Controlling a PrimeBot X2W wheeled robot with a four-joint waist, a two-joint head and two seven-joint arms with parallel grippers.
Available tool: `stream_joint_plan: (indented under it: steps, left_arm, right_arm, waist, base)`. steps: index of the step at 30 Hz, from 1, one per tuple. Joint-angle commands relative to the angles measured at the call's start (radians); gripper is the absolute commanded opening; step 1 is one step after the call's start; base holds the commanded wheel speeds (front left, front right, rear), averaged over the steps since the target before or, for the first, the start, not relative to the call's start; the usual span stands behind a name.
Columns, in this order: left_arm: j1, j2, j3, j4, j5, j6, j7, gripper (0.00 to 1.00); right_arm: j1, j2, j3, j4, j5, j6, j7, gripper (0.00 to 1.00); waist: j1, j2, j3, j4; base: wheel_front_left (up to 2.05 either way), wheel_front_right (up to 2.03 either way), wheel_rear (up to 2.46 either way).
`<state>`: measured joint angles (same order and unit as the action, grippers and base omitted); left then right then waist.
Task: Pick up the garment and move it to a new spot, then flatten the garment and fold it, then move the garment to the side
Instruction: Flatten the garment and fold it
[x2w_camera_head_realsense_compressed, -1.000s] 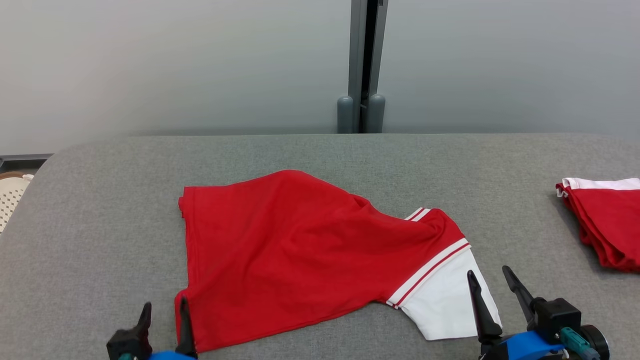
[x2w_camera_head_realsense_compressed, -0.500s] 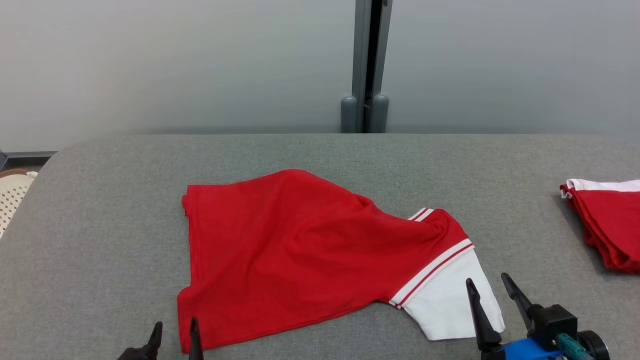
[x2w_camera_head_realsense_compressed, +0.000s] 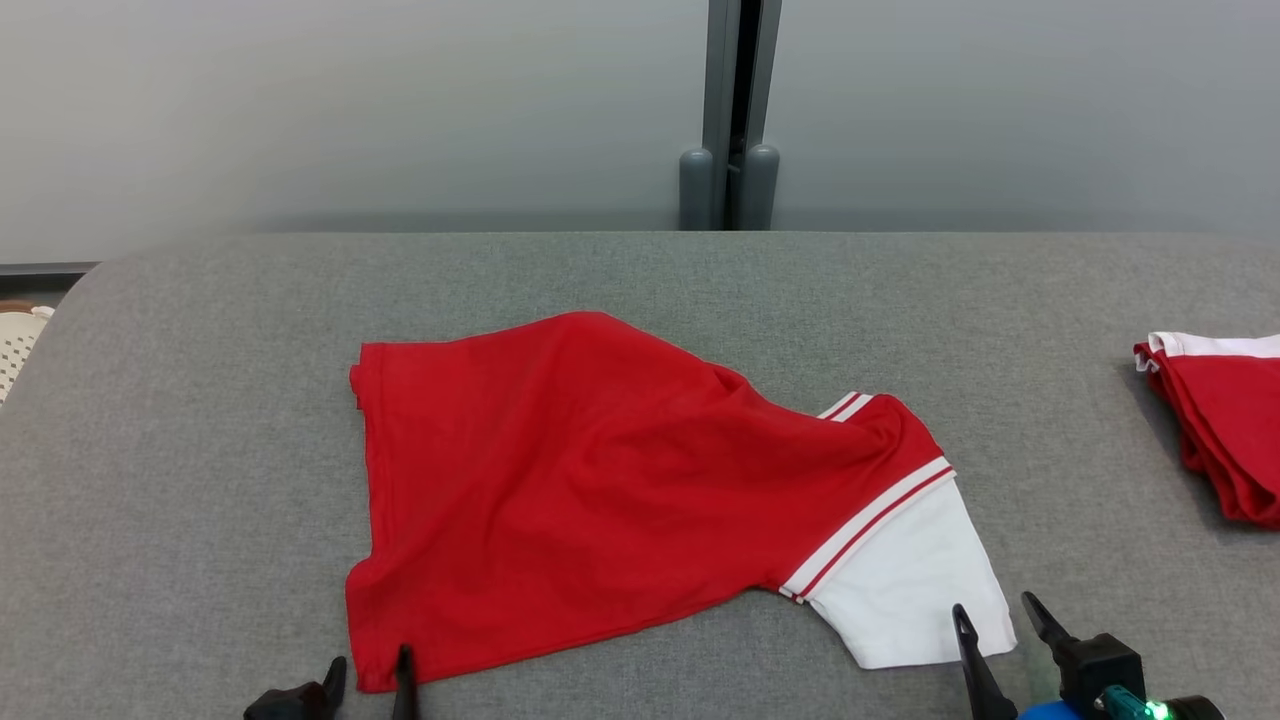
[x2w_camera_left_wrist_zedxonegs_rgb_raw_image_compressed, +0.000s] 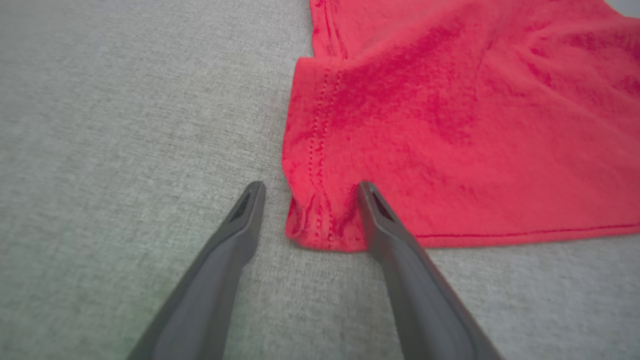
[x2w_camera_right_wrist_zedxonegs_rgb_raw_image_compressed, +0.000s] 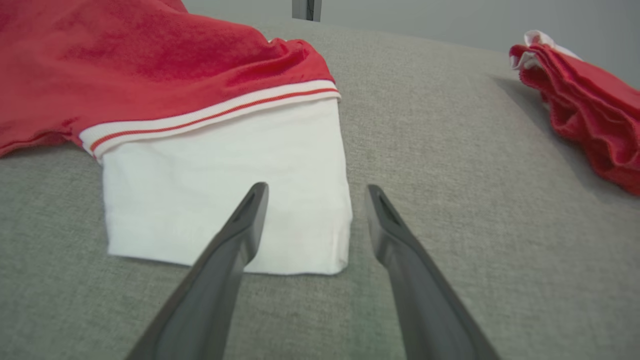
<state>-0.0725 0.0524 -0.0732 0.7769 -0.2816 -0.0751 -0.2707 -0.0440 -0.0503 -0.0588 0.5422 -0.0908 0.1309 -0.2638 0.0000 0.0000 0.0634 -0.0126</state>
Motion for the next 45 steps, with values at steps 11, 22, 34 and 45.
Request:
stream_joint_plan:
  steps: [11,22,34,45]
  left_arm:
    - [-0.011,-0.010,-0.073,0.054,-0.030,-0.018,0.016,1.00]
    - [-0.003,-0.008,-0.106,0.051,-0.042,-0.024,0.014,1.00]
    - [0.009,-0.003,-0.095,0.016,-0.041,-0.034,0.010,0.00]
    - [0.023,-0.002,-0.022,-0.217,-0.029,-0.040,0.006,0.00]
  right_arm:
    - [-0.059,-0.001,-0.039,0.102,-0.031,0.000,-0.001,1.00]
    - [-0.067,0.001,-0.034,0.339,-0.042,0.000,0.015,1.00]
    - [-0.079,0.001,-0.005,0.326,0.017,0.000,0.007,0.00]
    - [-0.079,-0.001,-0.019,0.051,0.184,0.000,-0.001,0.00]
  waist:
    - [0.0000,0.0000,0.015,0.008]
    - [0.0000,0.0000,0.004,0.023]
    - [0.0000,0.0000,-0.028,0.026]
    - [0.0000,0.0000,-0.065,0.026]
  base:
    - [0.00,0.00,0.00]
    - [0.00,0.00,0.00]
    - [0.00,0.00,0.00]
    - [0.00,0.00,0.00]
